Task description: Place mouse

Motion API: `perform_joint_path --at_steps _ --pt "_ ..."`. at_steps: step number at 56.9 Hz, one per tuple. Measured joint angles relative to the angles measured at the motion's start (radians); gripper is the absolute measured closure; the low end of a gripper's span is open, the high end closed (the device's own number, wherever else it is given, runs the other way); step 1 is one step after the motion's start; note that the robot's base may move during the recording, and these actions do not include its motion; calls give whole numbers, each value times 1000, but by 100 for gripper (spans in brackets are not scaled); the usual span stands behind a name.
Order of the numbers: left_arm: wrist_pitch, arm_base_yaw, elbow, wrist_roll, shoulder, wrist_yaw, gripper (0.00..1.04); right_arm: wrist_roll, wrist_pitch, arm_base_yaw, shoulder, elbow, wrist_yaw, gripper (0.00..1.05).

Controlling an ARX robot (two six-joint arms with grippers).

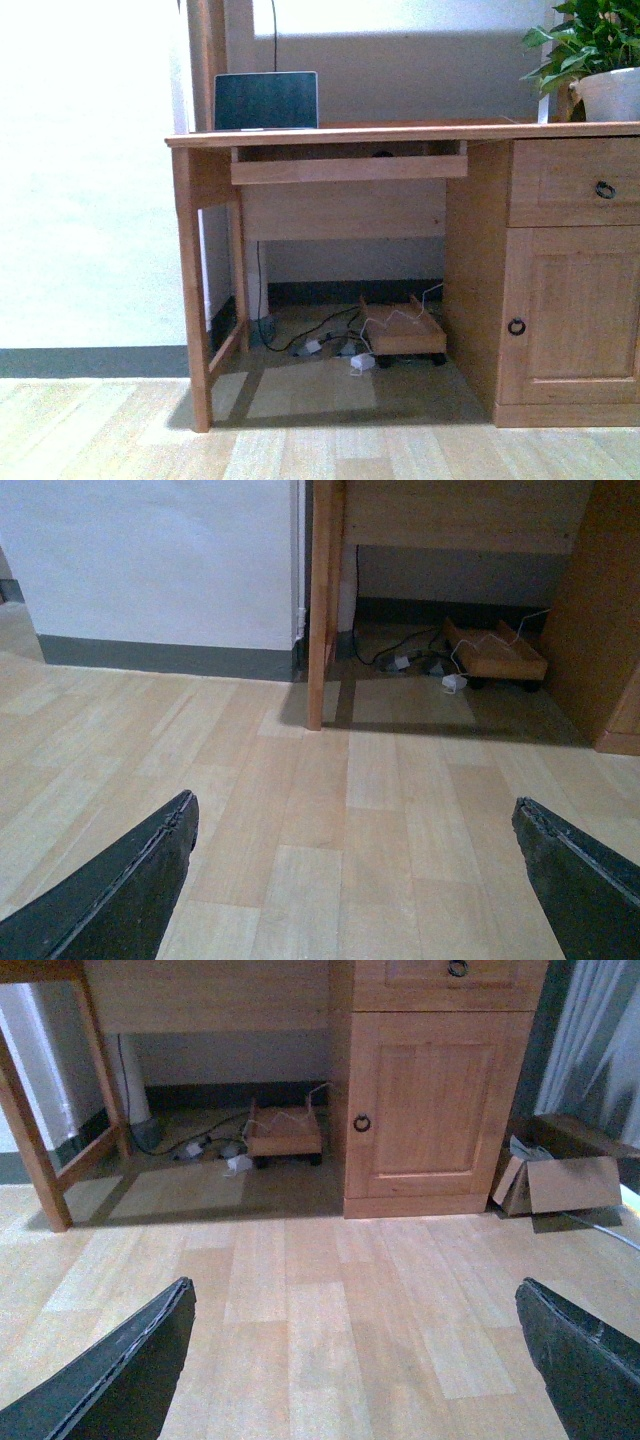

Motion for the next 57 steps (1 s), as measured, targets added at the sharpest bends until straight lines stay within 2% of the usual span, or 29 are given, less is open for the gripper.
perform_joint_path --at_steps 57 --pt "0 0 0 0 0 0 8 0 0 0 0 0 0 8"
